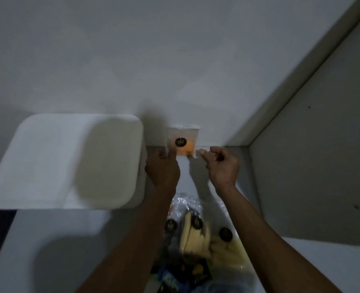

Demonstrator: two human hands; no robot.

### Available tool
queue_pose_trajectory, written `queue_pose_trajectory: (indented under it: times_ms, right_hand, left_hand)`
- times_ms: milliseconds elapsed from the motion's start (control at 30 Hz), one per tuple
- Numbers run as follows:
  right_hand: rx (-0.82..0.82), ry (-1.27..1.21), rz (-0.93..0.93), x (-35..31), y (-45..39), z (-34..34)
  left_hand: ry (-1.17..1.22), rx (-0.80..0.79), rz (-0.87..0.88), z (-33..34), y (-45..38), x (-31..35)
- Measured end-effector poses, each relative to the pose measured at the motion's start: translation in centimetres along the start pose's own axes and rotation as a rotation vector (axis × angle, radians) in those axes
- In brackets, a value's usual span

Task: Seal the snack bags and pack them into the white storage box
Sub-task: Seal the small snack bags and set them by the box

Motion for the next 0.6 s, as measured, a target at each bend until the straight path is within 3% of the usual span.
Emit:
queue_pose_trajectory:
  times_ms: [100,300,433,600]
  right_hand:
    - [-0.053,0.135,-0.002,0.9,3.2,-2.5]
    - [-0.145,0.648,0.067,5.0,9.6,-7.0]
    - [-0.151,0.639,0.172,7.6,11.7,-7.5]
    - [-0.104,0.502,0.179,7.9,12.5,-7.7]
  left_hand:
    - [-0.048,-0.14,0.061,-0.9,2.9,-2.2]
    - [-0.496,-0.43,0.163,0.1,8.0,-8.7]
    - [-0.569,-0.528,0.123,0.9,10.4,-10.5]
    - [-0.544,-0.492,0.07,0.7,11.0,-11.1]
Point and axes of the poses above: each hand's wrist, its own y-axis away from the middle knuckle, its own z-axis out of the palm, x = y × z, the point moved 7 cm from there along -y, towards the middle knuckle, and after that the axes turned 11 degrees about -y, right-handed, at the moved point
